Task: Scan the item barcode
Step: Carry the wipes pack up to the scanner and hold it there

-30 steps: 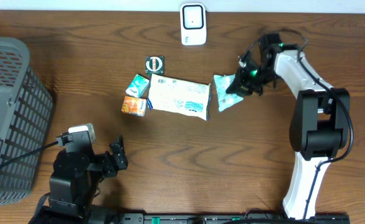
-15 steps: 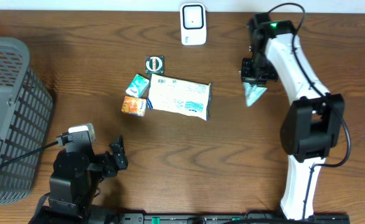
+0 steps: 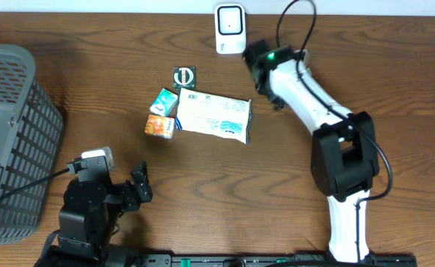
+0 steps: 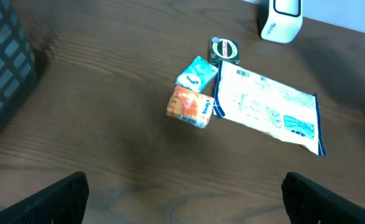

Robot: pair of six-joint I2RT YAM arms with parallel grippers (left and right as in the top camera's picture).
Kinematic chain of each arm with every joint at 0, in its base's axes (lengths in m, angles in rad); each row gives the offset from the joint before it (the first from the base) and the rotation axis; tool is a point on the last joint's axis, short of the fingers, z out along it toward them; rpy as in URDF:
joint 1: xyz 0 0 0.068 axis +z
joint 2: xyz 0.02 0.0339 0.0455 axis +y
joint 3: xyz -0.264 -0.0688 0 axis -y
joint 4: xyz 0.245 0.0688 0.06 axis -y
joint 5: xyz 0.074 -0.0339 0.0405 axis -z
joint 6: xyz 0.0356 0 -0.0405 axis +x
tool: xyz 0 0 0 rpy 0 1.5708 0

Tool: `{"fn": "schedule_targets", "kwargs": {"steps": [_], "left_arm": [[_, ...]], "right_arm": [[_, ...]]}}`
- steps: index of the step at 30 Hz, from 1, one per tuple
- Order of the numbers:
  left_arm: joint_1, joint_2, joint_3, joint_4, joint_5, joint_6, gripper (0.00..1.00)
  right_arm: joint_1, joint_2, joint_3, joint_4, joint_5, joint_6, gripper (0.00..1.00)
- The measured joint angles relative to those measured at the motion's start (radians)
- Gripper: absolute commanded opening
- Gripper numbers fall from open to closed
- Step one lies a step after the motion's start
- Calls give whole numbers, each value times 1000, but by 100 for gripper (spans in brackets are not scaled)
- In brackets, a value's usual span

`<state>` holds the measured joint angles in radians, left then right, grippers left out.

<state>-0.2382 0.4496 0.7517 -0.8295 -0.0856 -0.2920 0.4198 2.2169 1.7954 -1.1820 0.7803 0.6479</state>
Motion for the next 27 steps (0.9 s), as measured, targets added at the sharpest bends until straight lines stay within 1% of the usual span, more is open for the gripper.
{"fn": "schedule_targets", "kwargs": {"steps": [4,7,12,16,18,21,25,27], "left_arm": [[0,0,0,0,0,0,98],[0,0,0,0,0,0,98],[0,0,0,0,0,0,98],[0,0,0,-1,0,0,98],[0,0,0,-1,0,0,98],[0,0,0,-1,0,0,98],[0,0,0,0,0,0,98],[0,0,0,0,0,0,98]], "right_arm": [[24,1,-88,43,6,9,1],[45,2,-106,45,-5,14,1],[84,2,-101,39,-56,13,1],[78,2,-23,-11,-163,-10,1],[61,2,48,-33,-233,-36,1],[21,2,172,-60,-396,-119,1],[-72,2,321,-95,-703,-292,1],[-137,2,373,-121,-896,-394,1]]}}
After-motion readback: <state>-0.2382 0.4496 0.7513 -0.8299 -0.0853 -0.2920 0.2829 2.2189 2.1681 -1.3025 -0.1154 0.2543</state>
